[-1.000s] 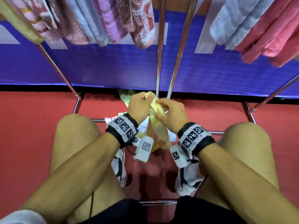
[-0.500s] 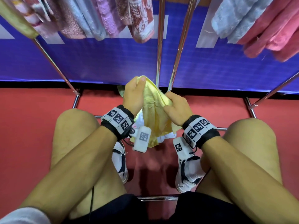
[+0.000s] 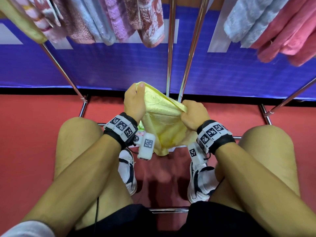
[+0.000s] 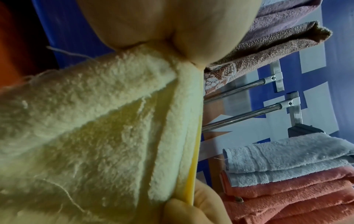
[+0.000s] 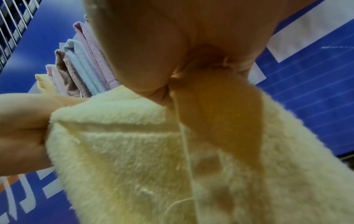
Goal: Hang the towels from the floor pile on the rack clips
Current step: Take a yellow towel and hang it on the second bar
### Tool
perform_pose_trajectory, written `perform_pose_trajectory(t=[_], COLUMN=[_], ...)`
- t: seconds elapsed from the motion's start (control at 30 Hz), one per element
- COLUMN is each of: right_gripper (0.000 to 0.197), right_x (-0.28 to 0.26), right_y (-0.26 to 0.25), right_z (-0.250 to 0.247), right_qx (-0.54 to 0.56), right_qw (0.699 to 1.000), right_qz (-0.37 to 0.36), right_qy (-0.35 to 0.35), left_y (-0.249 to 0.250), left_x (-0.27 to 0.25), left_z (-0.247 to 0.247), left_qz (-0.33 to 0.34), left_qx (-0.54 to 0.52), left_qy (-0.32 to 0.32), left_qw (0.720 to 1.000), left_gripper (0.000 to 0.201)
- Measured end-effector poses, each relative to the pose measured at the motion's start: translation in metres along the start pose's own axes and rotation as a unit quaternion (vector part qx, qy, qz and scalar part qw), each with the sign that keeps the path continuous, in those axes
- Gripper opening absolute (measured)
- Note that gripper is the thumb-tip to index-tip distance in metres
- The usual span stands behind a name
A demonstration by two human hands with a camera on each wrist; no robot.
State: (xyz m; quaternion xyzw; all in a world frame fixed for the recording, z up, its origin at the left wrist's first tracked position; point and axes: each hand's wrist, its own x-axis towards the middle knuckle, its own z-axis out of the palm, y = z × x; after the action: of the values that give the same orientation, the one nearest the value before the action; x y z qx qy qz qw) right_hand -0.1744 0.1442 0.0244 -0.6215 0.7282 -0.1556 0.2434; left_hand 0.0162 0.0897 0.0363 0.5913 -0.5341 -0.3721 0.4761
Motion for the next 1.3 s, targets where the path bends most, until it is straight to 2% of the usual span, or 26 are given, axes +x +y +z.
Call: perform_pose_trajectory(t=[0.07, 0.17, 0.33, 0.53, 0.67, 0.9, 1.0, 1.13, 1.2, 1.3], right_gripper=[0.019, 0.013, 0.022, 0.026, 0.023, 0.01, 0.012, 0.014, 0.014, 0.011], right_x=[0.0, 0.001, 0.0, 0.004, 0.006, 0.008, 0.008, 0.005, 0.003, 0.002], right_y=[0.006, 0.016, 0.018, 0.026, 0.025, 0.022, 0.019, 0.008, 0.003, -0.003], right_z=[-0.002, -0.005, -0.01, -0.007, -0.006, -0.006, -0.009, -0.007, -0.006, -0.003], right_qx=[-0.008, -0.008, 0.021, 0.01, 0.012, 0.082, 0.103, 0.177, 0.208, 0.255], right_qw=[1.0, 0.998, 0.995, 0.992, 0.993, 0.991, 0.99, 0.979, 0.974, 0.961], right_qz=[0.027, 0.065, 0.083, 0.123, 0.118, 0.097, 0.078, 0.082, 0.081, 0.091], right_qy=[-0.004, 0.011, 0.045, 0.029, 0.022, 0.047, 0.053, 0.051, 0.051, 0.046], left_y=[-0.003, -0.009, -0.013, -0.011, -0.015, -0.015, -0.016, -0.012, -0.007, -0.003], left_x=[0.004, 0.014, 0.02, 0.028, 0.033, 0.034, 0.037, 0.024, 0.013, 0.003], left_z=[-0.005, -0.014, -0.02, -0.03, -0.035, -0.035, -0.034, -0.021, -0.012, -0.003], left_qz=[-0.004, -0.021, -0.059, -0.062, -0.057, -0.076, -0.086, -0.153, -0.162, -0.154], left_qx=[-0.005, -0.013, -0.011, -0.035, -0.035, -0.041, -0.033, -0.001, -0.028, -0.073], left_qy=[0.025, 0.07, 0.089, 0.131, 0.151, 0.17, 0.127, -0.027, -0.053, -0.059], left_qw=[1.0, 0.997, 0.994, 0.989, 0.986, 0.982, 0.988, 0.988, 0.985, 0.984], left_gripper=[0.037, 0.03, 0.024, 0.023, 0.024, 0.027, 0.022, 0.026, 0.026, 0.023])
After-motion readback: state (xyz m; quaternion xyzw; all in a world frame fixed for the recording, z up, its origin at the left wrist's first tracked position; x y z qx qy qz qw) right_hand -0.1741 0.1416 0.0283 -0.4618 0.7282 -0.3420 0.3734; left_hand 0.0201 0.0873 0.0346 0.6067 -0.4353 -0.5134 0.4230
